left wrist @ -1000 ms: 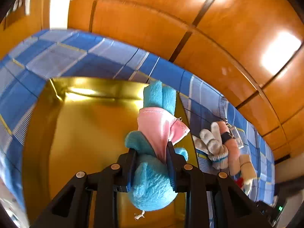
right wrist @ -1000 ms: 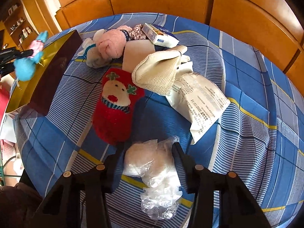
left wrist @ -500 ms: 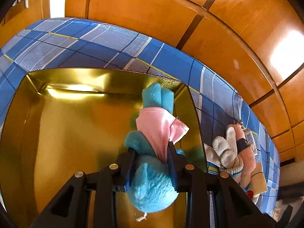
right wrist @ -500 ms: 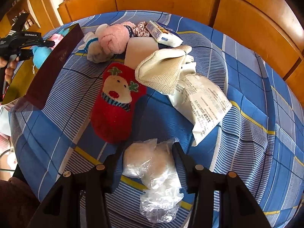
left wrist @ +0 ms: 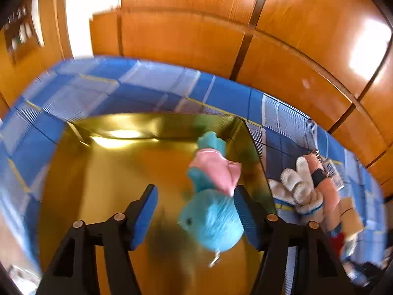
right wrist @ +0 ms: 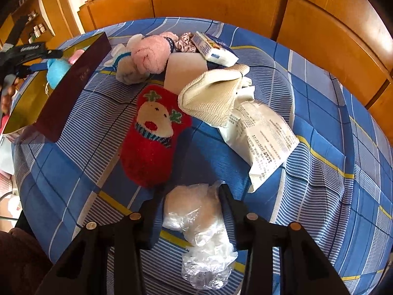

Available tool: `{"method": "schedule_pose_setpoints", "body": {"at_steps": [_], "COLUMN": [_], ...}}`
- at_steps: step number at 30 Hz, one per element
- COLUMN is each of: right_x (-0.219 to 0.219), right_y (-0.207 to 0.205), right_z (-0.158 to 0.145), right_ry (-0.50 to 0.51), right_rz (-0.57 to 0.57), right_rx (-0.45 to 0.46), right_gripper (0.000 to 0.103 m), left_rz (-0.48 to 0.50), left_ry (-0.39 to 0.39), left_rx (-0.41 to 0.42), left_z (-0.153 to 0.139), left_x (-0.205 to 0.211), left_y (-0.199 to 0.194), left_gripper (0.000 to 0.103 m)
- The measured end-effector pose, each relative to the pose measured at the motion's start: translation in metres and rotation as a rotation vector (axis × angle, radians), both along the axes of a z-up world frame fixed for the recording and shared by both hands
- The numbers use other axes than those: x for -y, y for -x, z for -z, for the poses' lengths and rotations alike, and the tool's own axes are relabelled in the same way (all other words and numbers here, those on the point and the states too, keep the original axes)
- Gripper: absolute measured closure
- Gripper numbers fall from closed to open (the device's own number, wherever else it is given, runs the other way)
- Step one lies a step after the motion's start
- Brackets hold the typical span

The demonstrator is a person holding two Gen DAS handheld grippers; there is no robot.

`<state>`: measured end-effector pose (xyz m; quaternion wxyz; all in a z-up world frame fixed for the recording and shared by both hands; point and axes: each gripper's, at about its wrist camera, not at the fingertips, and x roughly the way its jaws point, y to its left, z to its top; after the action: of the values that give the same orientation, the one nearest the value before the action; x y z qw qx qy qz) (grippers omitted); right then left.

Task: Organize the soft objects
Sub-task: 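Drop the blue plush into the gold tray while the right gripper grasps the plastic bundle, then carry the white plastic-wrapped bundle into the gold tray and release it with the right gripper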

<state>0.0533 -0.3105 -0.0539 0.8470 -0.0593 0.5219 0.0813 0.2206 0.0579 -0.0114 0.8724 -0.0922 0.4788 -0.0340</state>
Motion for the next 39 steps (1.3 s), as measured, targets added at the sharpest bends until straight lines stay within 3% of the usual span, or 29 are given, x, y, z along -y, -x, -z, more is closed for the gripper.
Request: {"method": "schedule_pose_setpoints", "body": {"at_steps": [7, 11, 12, 13, 16, 19, 23, 27, 33, 37, 38, 39], "right_x": [0.009, 0.007, 0.006, 0.003, -0.004, -0.008, 0.000, 0.004, -0.002, -0.006, -0.003, -0.001], "right_y": [0.002, 0.003, 0.003, 0.006, 0.008, 0.004, 0.001, 0.002, 0.004, 0.005, 0.006, 0.007], "right_z": [-0.012, -0.011, -0.015, -0.020, -0.027, -0.015, -0.015, -0.014, -0.006, 0.004, 0.004, 0.004], "right_ry": [-0.049, -0.054, -0.077, -0.106, -0.136, -0.091, -0.133, -0.099, -0.028, 0.084, 0.087, 0.080], "right_rz": [0.018, 0.017, 0.006, -0.011, -0.048, -0.047, -0.018, 0.014, -0.007, 0.019, 0.031, 0.035], "right_rx": [0.041, 0.040, 0.053, 0.072, 0.111, 0.062, 0.044, 0.036, -0.007, -0.045, -0.053, -0.057], "right_gripper": [0.069, 0.071, 0.084, 0.090, 0.090, 0.089, 0.084, 0.060, 0.046, 0.046, 0.050, 0.066], "left_rz": [-0.002, -0.001, -0.001, 0.000, 0.002, 0.005, 0.013, 0.017, 0.020, 0.022, 0.022, 0.021], "left_ry": [-0.182, -0.208, -0.202, -0.196, -0.193, -0.180, -0.176, -0.148, -0.122, -0.114, -0.111, -0.107], "left_rx": [0.167, 0.207, 0.211, 0.212, 0.212, 0.203, 0.205, 0.209, 0.205, 0.205, 0.204, 0.204], "left_z": [-0.029, -0.033, -0.034, -0.034, -0.034, -0.032, -0.031, -0.033, -0.033, -0.033, -0.033, -0.033], "left_x": [-0.001, -0.002, -0.002, -0.003, 0.001, 0.004, 0.007, 0.005, 0.001, -0.001, -0.002, -0.003], "left_y": [0.064, 0.095, 0.102, 0.108, 0.122, 0.130, 0.138, 0.144, 0.150, 0.154, 0.155, 0.155], "left_gripper": [0.024, 0.024, 0.024, 0.024, 0.024, 0.024, 0.024, 0.021, 0.021, 0.021, 0.021, 0.021]}}
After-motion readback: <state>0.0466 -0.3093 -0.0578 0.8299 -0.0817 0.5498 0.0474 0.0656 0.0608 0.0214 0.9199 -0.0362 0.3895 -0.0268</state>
